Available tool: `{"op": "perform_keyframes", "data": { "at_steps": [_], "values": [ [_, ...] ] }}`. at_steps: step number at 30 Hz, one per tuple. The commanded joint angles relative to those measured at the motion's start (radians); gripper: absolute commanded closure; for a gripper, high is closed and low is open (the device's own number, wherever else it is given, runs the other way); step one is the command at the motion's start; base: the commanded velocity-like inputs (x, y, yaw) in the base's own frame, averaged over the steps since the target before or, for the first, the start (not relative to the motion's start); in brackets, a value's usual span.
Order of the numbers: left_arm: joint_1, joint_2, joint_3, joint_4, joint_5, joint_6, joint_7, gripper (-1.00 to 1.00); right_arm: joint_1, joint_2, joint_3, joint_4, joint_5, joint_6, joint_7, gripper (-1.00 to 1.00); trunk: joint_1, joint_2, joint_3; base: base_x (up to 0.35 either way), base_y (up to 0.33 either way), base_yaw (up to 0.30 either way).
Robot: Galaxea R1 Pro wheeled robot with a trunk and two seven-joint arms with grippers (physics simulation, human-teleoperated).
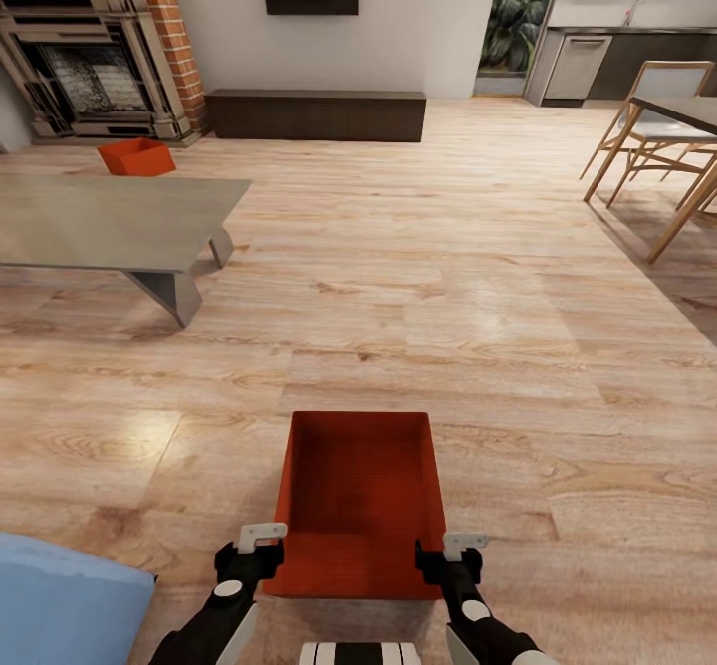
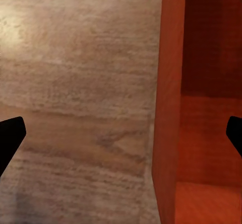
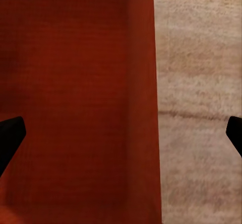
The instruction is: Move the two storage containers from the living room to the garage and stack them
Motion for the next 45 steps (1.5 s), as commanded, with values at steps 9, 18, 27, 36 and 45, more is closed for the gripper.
{"op": "perform_keyframes", "data": {
  "at_steps": [9, 18, 27, 36, 45],
  "values": [
    [0.000, -0.032, -0.010, 0.000, 0.006, 0.002, 0.012, -1.00, -0.001, -0.004, 0.003, 0.000, -0.001, -0.001, -0.008, -1.00, 0.000, 0.000, -0.001, 0.000, 0.000, 0.000],
    [0.000, -0.035, -0.011, 0.002, 0.007, 0.000, 0.013, -1.00, -0.001, -0.004, 0.004, -0.001, 0.002, -0.001, -0.008, -1.00, 0.000, 0.000, -0.001, 0.000, 0.000, 0.000],
    [0.000, -0.035, -0.010, 0.002, 0.010, 0.000, 0.013, -1.00, -0.001, -0.004, 0.004, -0.001, 0.011, -0.001, -0.009, -1.00, 0.000, 0.000, -0.001, 0.000, 0.000, 0.000],
    [0.000, -0.035, -0.009, 0.001, 0.015, 0.000, 0.012, -1.00, -0.001, -0.005, 0.004, -0.001, 0.013, -0.001, -0.009, -1.00, 0.000, 0.000, -0.001, 0.000, 0.000, 0.000],
    [0.000, -0.035, -0.008, 0.002, 0.014, 0.002, 0.012, -1.00, -0.001, -0.011, 0.007, -0.001, 0.013, -0.001, -0.007, -1.00, 0.000, 0.000, -0.001, 0.000, 0.000, 0.000]
  ]
}}
